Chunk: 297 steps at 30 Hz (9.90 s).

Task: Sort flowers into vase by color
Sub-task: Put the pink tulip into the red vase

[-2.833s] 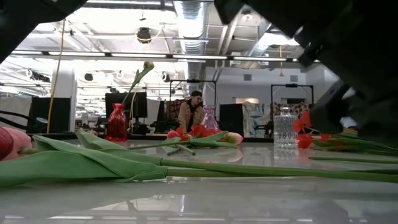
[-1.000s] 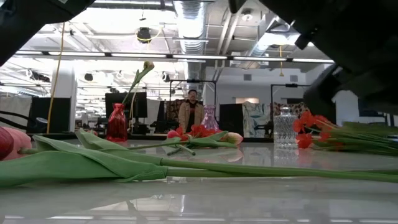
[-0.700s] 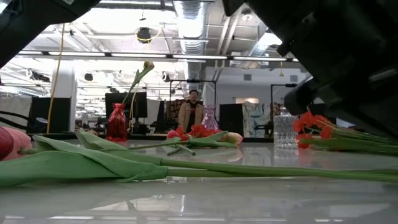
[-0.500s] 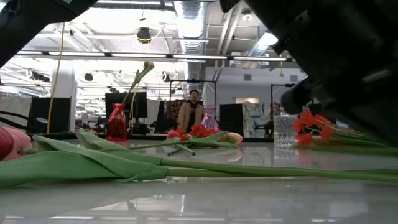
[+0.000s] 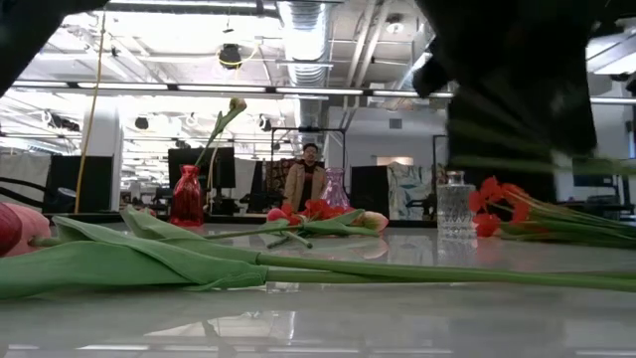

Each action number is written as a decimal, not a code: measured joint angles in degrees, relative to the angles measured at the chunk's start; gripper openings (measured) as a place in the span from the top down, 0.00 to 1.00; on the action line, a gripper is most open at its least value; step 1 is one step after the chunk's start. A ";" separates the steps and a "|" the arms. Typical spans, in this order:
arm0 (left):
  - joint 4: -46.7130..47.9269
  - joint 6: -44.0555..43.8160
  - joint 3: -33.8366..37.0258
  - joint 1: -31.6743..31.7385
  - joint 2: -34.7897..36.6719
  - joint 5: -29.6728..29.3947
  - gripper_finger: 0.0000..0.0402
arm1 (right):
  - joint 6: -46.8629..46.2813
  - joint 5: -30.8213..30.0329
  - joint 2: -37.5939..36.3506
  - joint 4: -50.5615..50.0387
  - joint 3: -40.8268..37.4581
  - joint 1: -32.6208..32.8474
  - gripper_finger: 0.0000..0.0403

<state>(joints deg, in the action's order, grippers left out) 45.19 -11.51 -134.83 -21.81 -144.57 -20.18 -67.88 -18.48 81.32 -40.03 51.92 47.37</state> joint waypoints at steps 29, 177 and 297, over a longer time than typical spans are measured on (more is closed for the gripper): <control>19.12 13.39 0.03 -1.15 8.41 -16.35 1.00 | 4.03 -6.08 -3.20 0.05 3.74 0.60 0.76; -55.23 13.30 95.97 30.24 97.95 -18.89 1.00 | 22.33 -17.78 -4.70 0.15 3.69 -5.01 0.76; -78.83 7.00 118.43 69.27 85.46 12.04 1.00 | 33.81 -12.81 -4.70 2.79 3.72 -22.05 0.76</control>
<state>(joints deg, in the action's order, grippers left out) -33.65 -4.51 -16.40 47.46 -59.12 -8.14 -34.07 -31.29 76.62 -37.24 55.64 25.32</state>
